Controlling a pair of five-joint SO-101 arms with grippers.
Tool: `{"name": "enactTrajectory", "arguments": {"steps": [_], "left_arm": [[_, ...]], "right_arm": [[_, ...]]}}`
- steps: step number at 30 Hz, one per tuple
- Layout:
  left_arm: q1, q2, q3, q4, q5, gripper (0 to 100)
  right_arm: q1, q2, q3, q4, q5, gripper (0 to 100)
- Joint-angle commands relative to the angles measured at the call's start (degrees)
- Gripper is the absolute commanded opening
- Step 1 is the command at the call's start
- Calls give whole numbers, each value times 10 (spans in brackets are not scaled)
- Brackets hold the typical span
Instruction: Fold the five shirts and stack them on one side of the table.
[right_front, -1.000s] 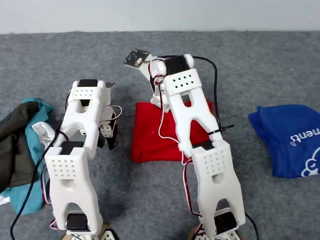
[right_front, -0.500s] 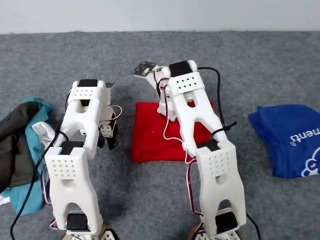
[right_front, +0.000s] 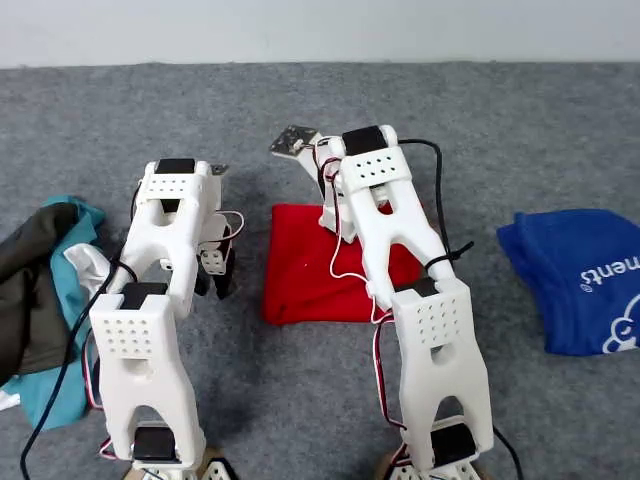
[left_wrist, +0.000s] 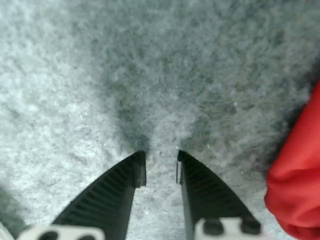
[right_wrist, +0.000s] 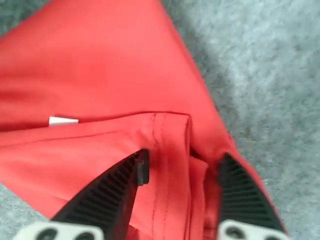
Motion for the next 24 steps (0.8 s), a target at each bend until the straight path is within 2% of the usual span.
{"name": "enactTrajectory", "arguments": {"steps": [1,11,16,24], "left_arm": [[1,-2,-1,-6,-4,98],[1,-2,-1,-6,-4,98],[1,-2,-1,-6,-4,98],[1,-2,-1,-6,-4,98]], "right_arm": [[-3,-32,-20,1,4,147],[0,-35,-21,10,5,140],[-2,-35,-45,13,6,38],[0,-30,-56,13,6,22]]}}
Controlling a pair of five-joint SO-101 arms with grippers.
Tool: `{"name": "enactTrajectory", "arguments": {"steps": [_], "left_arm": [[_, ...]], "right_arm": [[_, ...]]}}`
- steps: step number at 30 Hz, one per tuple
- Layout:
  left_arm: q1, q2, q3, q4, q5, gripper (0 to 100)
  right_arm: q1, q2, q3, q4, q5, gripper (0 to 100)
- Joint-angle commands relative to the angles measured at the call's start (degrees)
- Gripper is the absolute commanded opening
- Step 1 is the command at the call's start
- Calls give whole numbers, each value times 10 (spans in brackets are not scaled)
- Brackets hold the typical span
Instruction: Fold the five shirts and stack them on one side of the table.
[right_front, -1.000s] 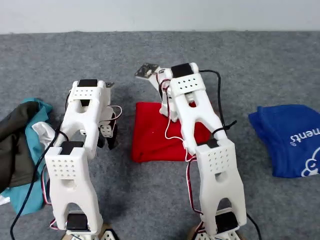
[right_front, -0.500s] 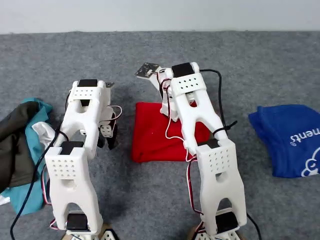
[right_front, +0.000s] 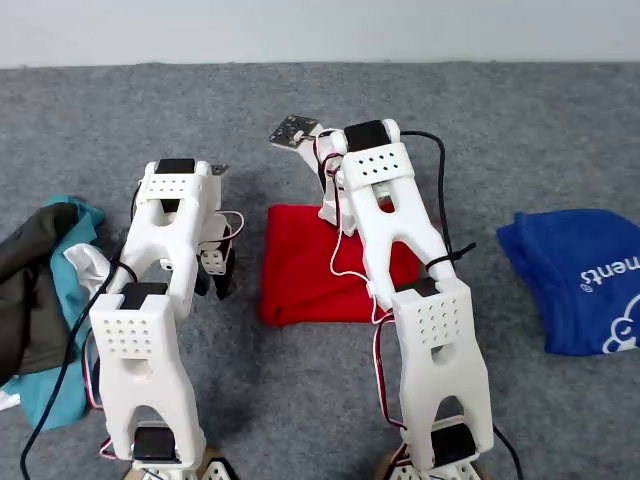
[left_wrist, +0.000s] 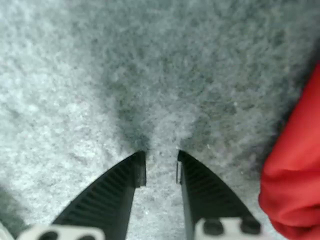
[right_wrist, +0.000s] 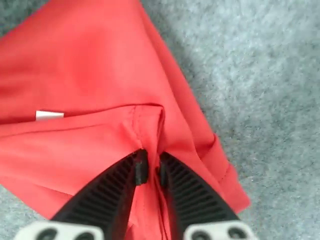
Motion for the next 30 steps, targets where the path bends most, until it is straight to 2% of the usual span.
{"name": "enactTrajectory", "arguments": {"steps": [1,12,16,20,27,30], "left_arm": [[1,-2,-1,-6,-4,98],[5,-30,-31,18,-1,97],[62,-31,-80,12,9,97],[125,11,-116,-44,58,97],[130,115,-219,-55,62,97],[127,153,-280,-35,63,98]], "right_arm": [[-1,-30,-20,4,5,9],[-4,-39,-40,36,3,20],[-1,-42,-62,64,3,20],[-3,-41,-90,80,3,15],[-4,-38,-93,80,3,19],[-4,-41,-93,80,3,20]]}}
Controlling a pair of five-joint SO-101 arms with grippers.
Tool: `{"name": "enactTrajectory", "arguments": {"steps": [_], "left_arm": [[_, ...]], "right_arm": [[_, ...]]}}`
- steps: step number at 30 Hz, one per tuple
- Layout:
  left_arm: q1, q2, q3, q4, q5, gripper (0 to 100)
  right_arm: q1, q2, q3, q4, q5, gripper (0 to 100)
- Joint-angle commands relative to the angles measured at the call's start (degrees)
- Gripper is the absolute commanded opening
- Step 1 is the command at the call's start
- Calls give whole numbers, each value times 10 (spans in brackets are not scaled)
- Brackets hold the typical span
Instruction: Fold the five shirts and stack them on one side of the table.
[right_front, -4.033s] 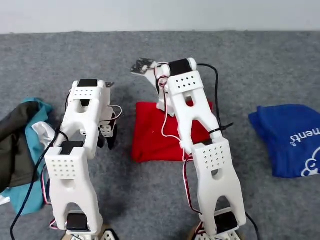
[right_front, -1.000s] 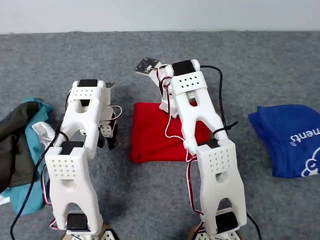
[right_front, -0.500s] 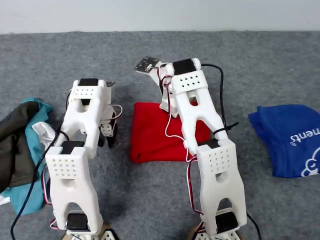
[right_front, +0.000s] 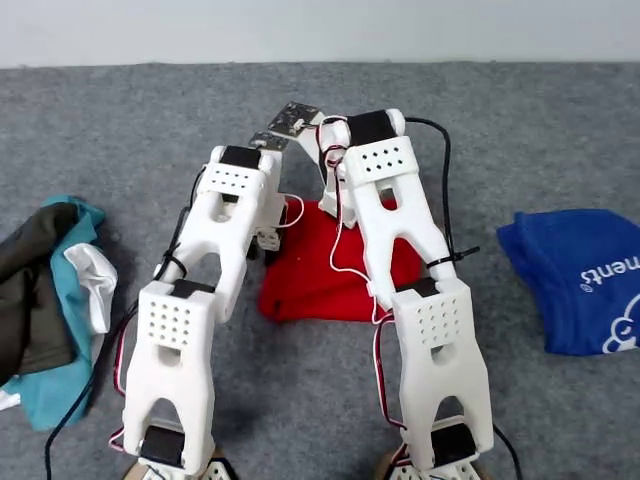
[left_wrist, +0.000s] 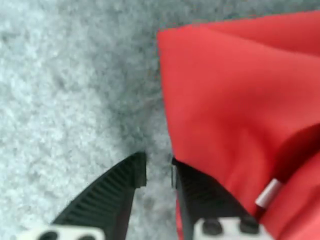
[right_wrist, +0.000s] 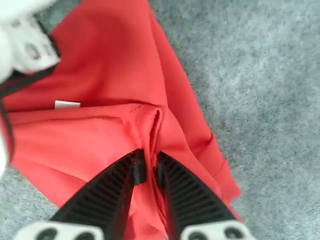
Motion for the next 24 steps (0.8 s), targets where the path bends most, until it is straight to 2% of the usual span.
{"name": "enactTrajectory", "arguments": {"steps": [1,3,7,9,19,24], "left_arm": [[3,39,-80,14,6,98],[6,65,-120,34,6,98],[3,117,-193,89,7,98],[2,131,-208,90,7,98],[3,127,-205,90,8,98],[2,127,-205,90,8,97]], "right_arm": [[-3,-41,-21,23,3,20],[-3,-41,-21,23,3,29],[-2,-44,-24,25,-11,143],[-3,-48,-21,24,-13,180],[-6,-48,-20,24,-18,54],[-12,-24,0,22,-18,86]]}}
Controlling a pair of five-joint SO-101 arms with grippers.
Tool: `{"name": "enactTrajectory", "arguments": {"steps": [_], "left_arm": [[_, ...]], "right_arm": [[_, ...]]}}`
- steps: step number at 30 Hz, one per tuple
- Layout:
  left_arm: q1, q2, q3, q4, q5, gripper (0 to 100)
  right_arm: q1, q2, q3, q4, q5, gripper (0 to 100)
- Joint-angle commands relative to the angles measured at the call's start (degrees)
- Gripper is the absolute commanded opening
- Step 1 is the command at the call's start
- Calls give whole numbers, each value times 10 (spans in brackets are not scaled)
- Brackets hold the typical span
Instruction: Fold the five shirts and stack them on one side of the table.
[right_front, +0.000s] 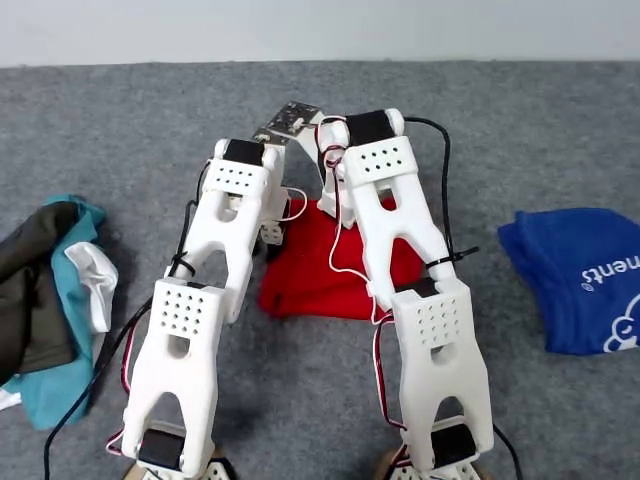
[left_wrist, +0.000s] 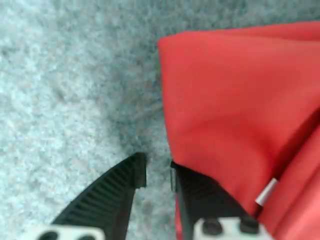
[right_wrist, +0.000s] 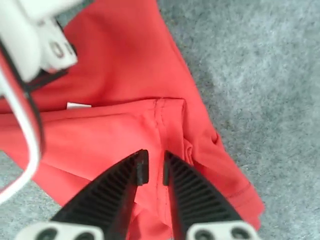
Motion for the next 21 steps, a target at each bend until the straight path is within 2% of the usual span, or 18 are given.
{"name": "enactTrajectory", "arguments": {"steps": [1,5,7,10,14,21], "left_arm": [[-1,10,-20,7,8,97],[-1,10,-20,7,8,97],[-1,10,-20,7,8,97],[-1,10,-20,7,8,97],[-2,10,-20,7,8,97],[-2,10,-20,7,8,97]], "right_arm": [[-4,-15,-2,22,-6,105],[5,4,-4,17,-6,177],[5,7,-4,15,-5,177],[5,10,-4,14,-2,131],[15,10,-1,-2,-1,9],[29,6,-3,7,23,8]]}}
